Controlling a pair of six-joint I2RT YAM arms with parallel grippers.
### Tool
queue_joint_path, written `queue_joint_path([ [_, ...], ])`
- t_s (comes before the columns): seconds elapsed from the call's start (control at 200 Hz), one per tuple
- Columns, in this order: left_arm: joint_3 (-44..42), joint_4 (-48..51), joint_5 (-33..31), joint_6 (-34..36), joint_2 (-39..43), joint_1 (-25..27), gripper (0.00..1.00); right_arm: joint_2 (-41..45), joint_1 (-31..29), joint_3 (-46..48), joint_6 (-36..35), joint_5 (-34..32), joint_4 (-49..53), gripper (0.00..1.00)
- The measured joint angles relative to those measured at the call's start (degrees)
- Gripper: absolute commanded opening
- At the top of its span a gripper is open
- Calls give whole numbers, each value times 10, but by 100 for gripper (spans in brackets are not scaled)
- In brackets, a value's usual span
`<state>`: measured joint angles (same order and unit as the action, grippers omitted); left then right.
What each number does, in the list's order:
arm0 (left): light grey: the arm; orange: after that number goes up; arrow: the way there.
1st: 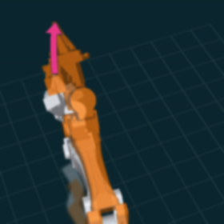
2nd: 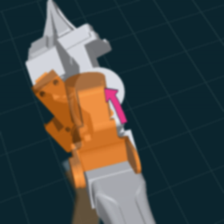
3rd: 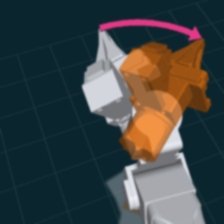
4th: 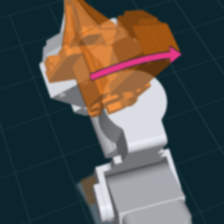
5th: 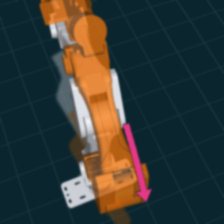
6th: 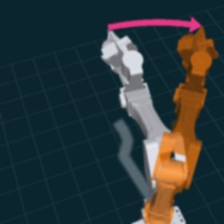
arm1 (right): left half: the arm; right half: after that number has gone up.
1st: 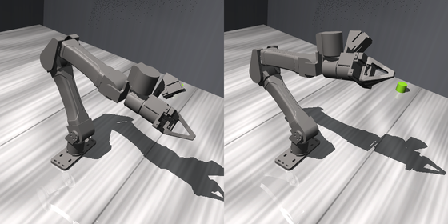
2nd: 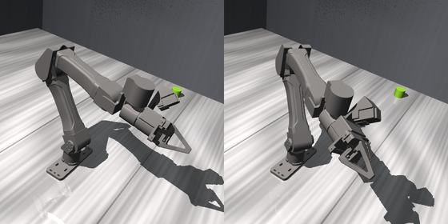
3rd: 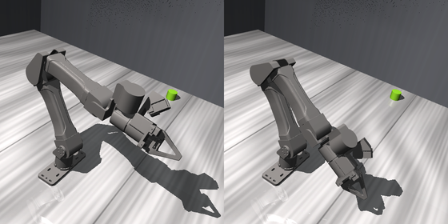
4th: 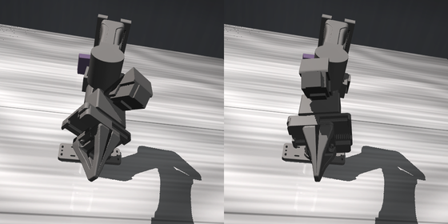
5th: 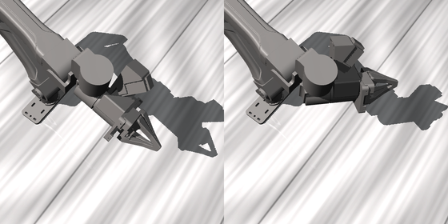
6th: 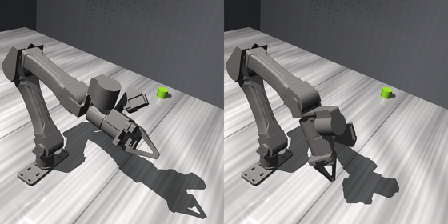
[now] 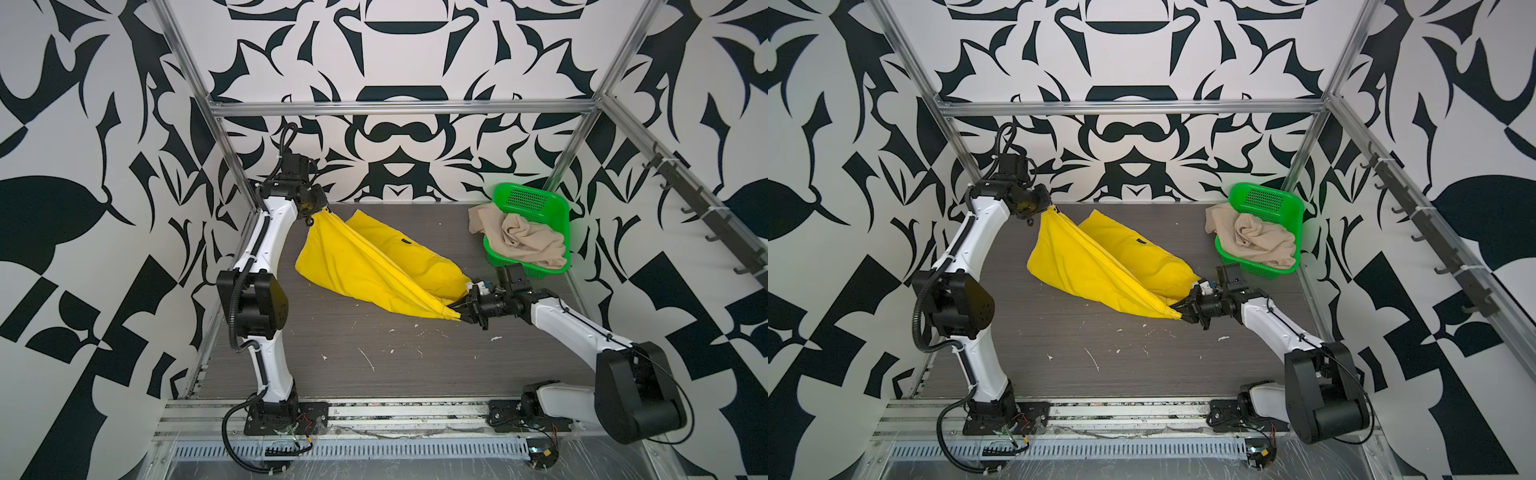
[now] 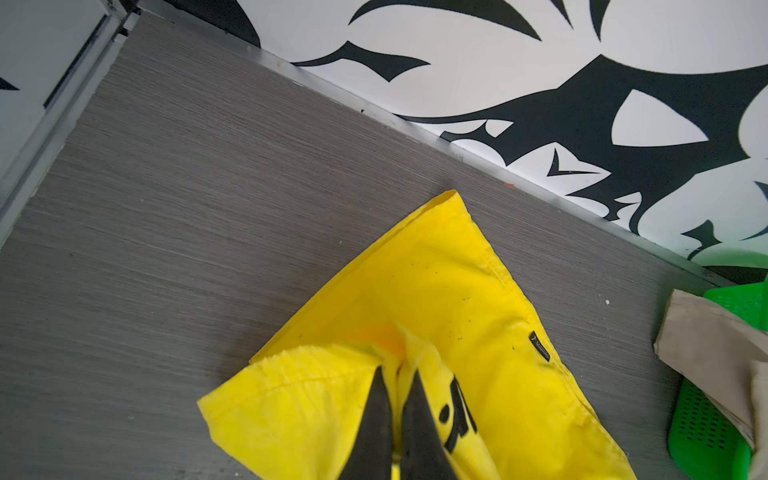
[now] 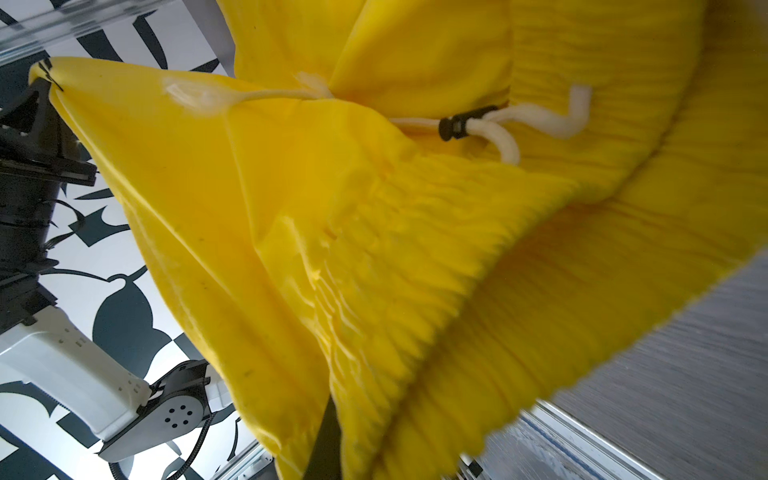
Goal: Fold and stack the shorts
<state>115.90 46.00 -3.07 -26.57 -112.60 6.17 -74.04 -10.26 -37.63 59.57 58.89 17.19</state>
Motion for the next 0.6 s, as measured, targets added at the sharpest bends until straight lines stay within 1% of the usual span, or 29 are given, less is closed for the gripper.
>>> queue_joint_path([
  [0.24, 66, -24, 10, 0, -83, 13, 0, -41, 15, -8, 1, 12, -24, 0],
  [0.405, 148, -37, 17, -1, -174, 31, 2, -65, 26, -8, 9, 13, -48, 0],
  [0.525, 213, -55, 17, -2, -250, 47, 3, -81, 34, -5, 31, 12, -78, 1],
  [0.6, 239, -73, 16, -4, -290, 56, 4, -90, 40, 0, 48, 11, -100, 1],
])
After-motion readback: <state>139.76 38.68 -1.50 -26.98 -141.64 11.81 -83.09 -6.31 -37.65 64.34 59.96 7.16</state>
